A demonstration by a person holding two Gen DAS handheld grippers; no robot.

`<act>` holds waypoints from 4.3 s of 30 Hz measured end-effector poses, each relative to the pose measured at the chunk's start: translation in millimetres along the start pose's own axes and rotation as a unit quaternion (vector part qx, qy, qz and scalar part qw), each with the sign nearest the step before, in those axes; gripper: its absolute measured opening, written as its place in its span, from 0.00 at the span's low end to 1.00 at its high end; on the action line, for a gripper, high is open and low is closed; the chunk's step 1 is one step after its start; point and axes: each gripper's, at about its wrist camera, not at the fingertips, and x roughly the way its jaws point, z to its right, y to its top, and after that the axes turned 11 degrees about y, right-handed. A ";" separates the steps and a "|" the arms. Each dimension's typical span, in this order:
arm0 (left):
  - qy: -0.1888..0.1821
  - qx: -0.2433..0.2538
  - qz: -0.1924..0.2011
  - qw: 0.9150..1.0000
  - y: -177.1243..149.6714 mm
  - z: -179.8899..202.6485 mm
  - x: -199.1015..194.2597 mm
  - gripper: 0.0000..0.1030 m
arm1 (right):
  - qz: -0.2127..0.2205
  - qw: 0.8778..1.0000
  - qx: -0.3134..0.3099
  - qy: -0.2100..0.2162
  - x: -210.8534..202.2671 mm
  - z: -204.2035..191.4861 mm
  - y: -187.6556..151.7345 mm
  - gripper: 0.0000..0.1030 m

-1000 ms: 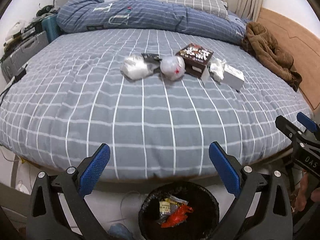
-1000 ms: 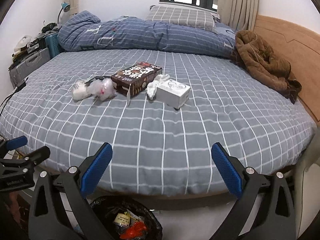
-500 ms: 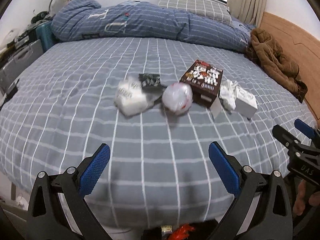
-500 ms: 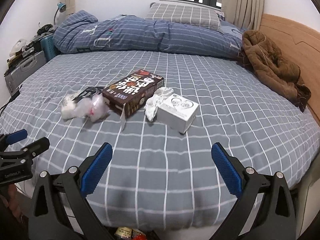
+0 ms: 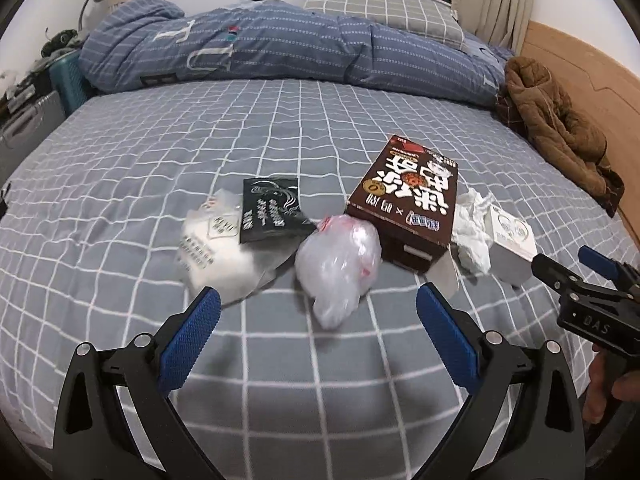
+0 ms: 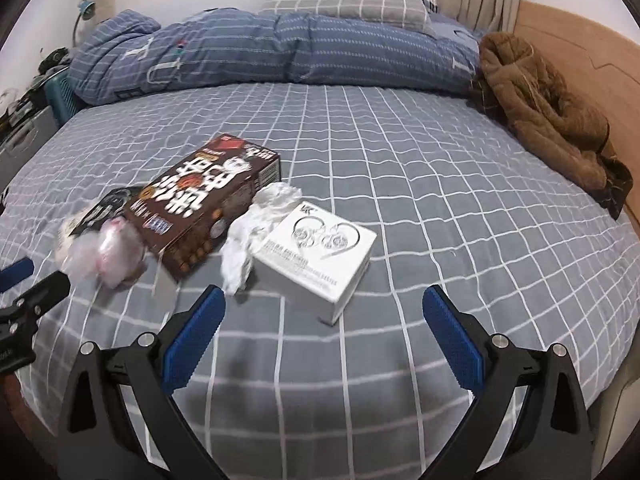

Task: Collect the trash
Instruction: 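Grasp the clear plastic bag with the left tool, then grasp the white earphone box card with the right tool, then carry the plastic bag and white card with both tools over the bin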

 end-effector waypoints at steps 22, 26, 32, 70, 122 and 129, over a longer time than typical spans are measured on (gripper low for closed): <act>-0.005 0.025 -0.028 0.999 17.7 29.6 62.2 0.65 | -0.030 0.999 0.002 0.030 55.8 6.6 21.6 0.92; -0.006 0.029 -0.031 0.999 18.3 31.6 67.1 0.59 | -0.038 0.999 -0.023 0.012 59.6 1.0 17.0 0.92; -0.012 0.025 -0.032 0.999 20.0 29.7 70.5 0.57 | -0.060 0.997 -0.044 -0.002 69.1 11.7 11.2 0.92; -0.010 0.022 -0.032 0.999 21.2 27.7 63.0 0.56 | -0.075 0.991 0.113 0.022 74.8 41.4 32.7 0.72; -0.019 0.001 0.020 1.000 -9.9 -9.4 -75.5 0.56 | 0.044 0.997 0.006 0.057 -92.9 -45.2 1.1 0.72; -0.018 0.001 0.020 1.000 -18.7 -12.1 -85.7 0.56 | 0.044 0.997 0.000 0.059 -106.5 -54.2 -14.2 0.72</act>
